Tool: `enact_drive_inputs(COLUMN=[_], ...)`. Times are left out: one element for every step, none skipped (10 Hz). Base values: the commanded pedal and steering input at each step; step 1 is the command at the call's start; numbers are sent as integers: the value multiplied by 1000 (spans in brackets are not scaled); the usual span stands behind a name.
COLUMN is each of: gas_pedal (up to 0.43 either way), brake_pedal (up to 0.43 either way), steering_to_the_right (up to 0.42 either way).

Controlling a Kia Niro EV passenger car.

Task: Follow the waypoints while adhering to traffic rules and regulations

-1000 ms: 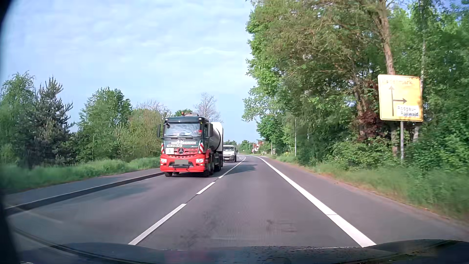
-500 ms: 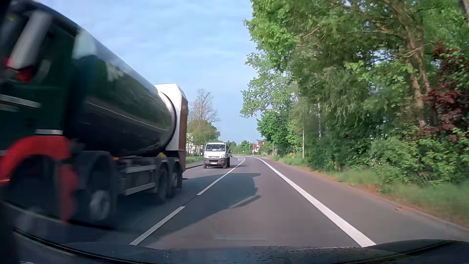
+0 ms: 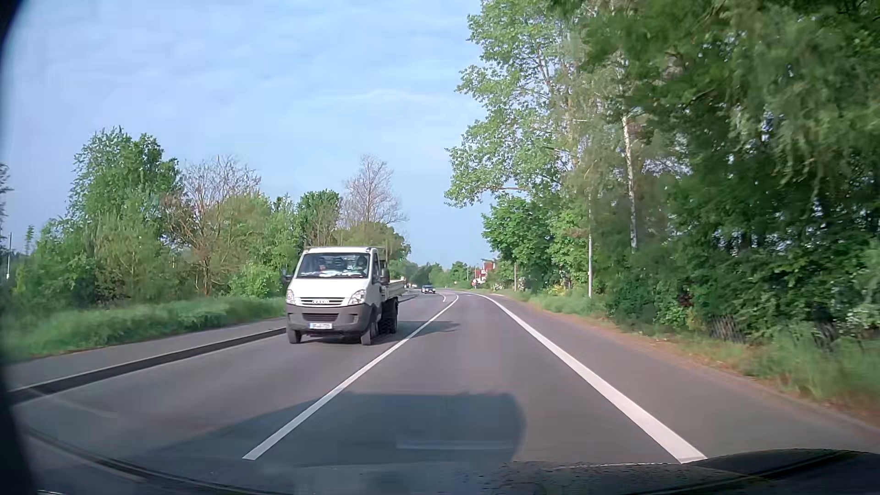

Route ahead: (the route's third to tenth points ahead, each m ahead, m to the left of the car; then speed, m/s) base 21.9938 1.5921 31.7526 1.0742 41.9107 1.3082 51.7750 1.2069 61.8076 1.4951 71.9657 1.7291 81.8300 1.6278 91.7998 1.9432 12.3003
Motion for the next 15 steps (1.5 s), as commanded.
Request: enact_drive_inputs(gas_pedal=[110, 110, 110, 110, 110, 110, 110, 110, 110, 110, 110, 110, 110, 110, 110], brake_pedal=[0, 0, 0, 0, 0, 0, 0, 0, 0, 0, 0, 0, 0, 0, 0], steering_to_the_right=[0, 0, 0, 0, 0, 0, 0, -1, -1, -1, -1, -1, -1, -1, -1])
